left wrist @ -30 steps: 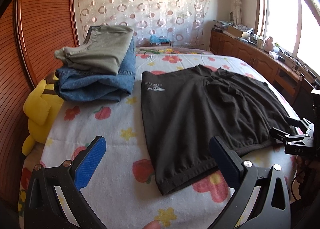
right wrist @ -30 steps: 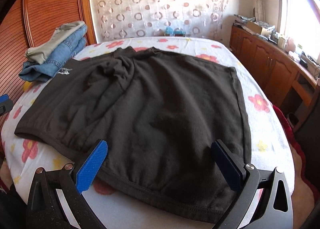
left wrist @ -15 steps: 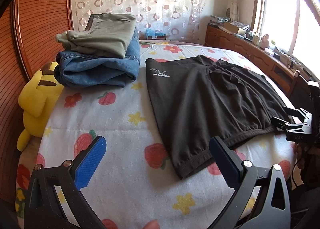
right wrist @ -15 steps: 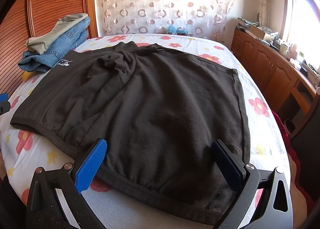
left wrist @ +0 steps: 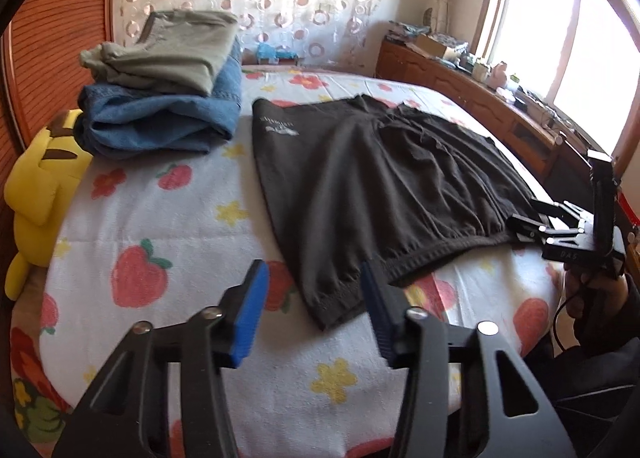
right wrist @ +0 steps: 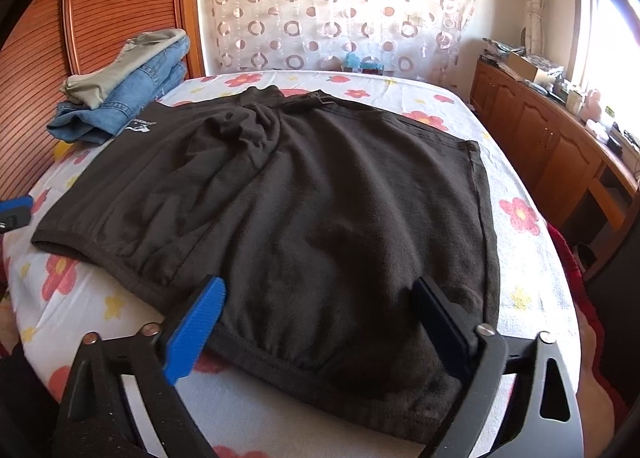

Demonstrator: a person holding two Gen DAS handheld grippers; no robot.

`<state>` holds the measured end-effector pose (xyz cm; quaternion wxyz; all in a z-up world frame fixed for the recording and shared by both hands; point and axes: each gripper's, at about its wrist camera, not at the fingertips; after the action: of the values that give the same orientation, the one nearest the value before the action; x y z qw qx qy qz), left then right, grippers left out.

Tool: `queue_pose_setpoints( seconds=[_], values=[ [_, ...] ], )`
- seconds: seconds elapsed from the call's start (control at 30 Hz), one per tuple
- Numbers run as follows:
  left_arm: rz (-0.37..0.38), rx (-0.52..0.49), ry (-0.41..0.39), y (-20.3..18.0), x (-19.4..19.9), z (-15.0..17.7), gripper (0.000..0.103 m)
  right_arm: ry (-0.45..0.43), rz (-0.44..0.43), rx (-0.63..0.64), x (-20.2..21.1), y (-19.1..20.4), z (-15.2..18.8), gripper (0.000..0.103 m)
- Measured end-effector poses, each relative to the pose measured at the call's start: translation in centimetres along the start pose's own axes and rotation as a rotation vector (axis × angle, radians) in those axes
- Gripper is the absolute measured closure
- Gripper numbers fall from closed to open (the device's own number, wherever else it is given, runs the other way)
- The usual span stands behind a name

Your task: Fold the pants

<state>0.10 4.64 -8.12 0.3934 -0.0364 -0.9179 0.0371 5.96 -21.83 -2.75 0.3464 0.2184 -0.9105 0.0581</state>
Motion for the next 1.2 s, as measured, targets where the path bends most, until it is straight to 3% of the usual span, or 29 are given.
queue_pose_setpoints(
  seconds=[0.13,0.5,0.53,0.6,0.67,1.0,1.2],
  values=[
    [0.014,-0.006,0.028,-0.2,-0.5,0.5,0.068,-0.006,-0.021,-0.008,0.9,-0.2,0.4,0.019],
    [-0.011,-0.012,0.056,-0.2,-1.3,1.0,0.07,-0.004,-0.04,-0.021,2.1,-0.6,1.4,0.046],
    [-0.014,-0.018,0.059,-0.3,-1.3,1.0,0.081,-0.001,-0.041,-0.024,2.1,-0.7,1.4,0.048],
    [0.002,-0.02,0.058,-0.4,-1.3,0.5,0.094,0.004,-0.046,-0.031,2.0,-0.9,1.7,0.049],
    [0.005,-0.02,0.03,-0.5,-0.6,-0.1,0.096,0.004,-0.049,-0.041,2.0,-1.1,1.7,0.049],
    [0.062,-0.066,-0.042,-2.1,1.0,-3.1,0.098,-0.015,-0.048,-0.058,2.3,-1.2,1.4,0.049],
    [0.115,-0.127,-0.085,-4.9,1.1,-6.1,0.098,-0.032,-0.043,-0.063,2.4,-1.2,1.2,0.049]
  ],
)
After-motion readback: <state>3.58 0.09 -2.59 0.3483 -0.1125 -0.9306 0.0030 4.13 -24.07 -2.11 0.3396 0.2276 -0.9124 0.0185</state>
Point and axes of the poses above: each gripper's, at about its wrist camera, not at the fingertips, and x roughly against the way its jaws point, y to its left, z to its underside, and after that the axes turned 5 degrees about -z, right-handed
